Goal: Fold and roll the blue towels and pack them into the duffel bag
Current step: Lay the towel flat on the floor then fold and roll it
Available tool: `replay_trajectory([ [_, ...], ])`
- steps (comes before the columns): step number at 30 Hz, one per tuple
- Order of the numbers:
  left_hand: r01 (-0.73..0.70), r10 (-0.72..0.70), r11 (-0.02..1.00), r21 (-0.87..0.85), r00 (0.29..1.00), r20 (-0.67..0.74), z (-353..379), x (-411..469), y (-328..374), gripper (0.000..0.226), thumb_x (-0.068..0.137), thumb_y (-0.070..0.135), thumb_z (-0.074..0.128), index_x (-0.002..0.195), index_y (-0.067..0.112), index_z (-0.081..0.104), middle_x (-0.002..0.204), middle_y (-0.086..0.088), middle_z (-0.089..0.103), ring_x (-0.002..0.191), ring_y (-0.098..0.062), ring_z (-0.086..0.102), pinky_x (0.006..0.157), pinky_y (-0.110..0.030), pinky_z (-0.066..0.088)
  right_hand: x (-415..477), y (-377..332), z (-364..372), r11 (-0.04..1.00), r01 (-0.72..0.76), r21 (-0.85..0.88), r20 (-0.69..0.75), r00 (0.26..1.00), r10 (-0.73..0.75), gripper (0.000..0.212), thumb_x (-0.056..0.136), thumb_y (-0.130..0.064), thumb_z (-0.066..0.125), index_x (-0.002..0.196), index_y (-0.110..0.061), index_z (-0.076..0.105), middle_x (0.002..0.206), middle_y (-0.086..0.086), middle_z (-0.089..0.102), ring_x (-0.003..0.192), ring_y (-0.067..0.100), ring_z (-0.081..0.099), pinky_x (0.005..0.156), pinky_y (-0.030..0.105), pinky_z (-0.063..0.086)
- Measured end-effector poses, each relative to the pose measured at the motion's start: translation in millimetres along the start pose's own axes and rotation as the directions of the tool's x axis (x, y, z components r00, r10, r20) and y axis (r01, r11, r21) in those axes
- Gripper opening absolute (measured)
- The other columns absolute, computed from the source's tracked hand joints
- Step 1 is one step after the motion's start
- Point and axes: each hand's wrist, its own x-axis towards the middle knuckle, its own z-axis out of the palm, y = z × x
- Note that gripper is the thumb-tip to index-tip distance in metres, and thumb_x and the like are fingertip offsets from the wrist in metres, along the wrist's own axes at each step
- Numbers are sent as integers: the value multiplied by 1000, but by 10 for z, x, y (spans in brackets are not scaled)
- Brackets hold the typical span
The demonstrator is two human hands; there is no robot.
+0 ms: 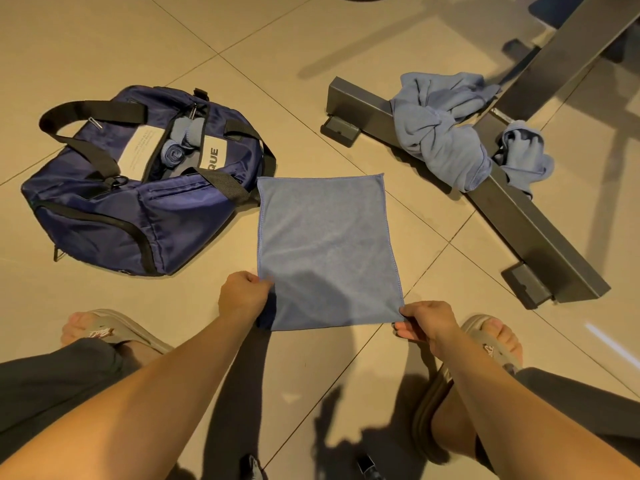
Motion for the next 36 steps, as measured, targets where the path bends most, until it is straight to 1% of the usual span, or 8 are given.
replay_trajectory([
  [6,113,-108,992,-55,990,89,-3,-209,-259,24,82,17,74,65,10,58,70,-17,57,65,-28,55,60,-36,44,-16,57,-69,999,29,23,30,999,-29,11,91,2,68,97,11,67,84,28,72,68,35,71,63,44,64],
  [11,148,-146,987,-57,989,30,-91,-258,-403,22,84,14,74,69,6,61,73,-15,60,67,-31,56,60,-37,45,2,120,-88,999,32,11,-8,999,-32,8,93,4,64,96,11,66,83,28,69,65,36,68,53,38,62],
  [16,87,-87,996,6,996,18,2,-509,-509,24,82,26,76,83,4,66,80,-15,67,70,-28,62,62,-39,51,-52,194,-109,998,57,16,-66,996,-55,4,93,7,62,95,5,59,84,29,68,59,35,67,46,34,59],
  [22,114,-110,985,132,993,-43,168,-672,-647,28,84,31,64,60,17,58,82,-12,65,71,-33,64,64,-38,49,-167,199,-93,996,91,-22,-51,994,-92,12,92,11,59,93,0,56,80,31,66,61,38,65,68,57,61],
  [27,190,-190,982,-6,981,38,39,-747,-630,26,84,9,61,61,10,49,63,-8,52,56,-24,47,55,-28,34,-371,222,-219,995,89,-50,-29,995,-90,5,93,12,58,92,7,59,70,24,63,46,30,63,40,31,55],
  [30,314,-301,944,-104,945,128,-79,-842,-601,11,79,3,67,85,-4,62,74,-17,61,62,-28,56,53,-27,40,-509,230,-255,997,60,-42,7,998,-59,7,93,11,58,88,7,60,70,22,62,46,29,61,37,29,52],
  [33,378,-346,909,-176,919,189,-192,-1002,-582,6,81,-9,65,80,-9,60,67,-17,59,53,-28,55,46,-26,40,-549,239,-302,997,20,-72,13,1000,-19,9,93,12,56,87,6,59,74,24,62,53,31,60,37,29,51],
  [36,456,-413,865,-210,884,220,-286,-1135,-588,11,81,-11,64,73,-7,58,66,-16,58,54,-27,53,51,-28,42,-577,257,-359,985,-61,-161,53,996,70,7,94,10,53,93,8,60,74,24,61,56,31,59,38,28,51],
])
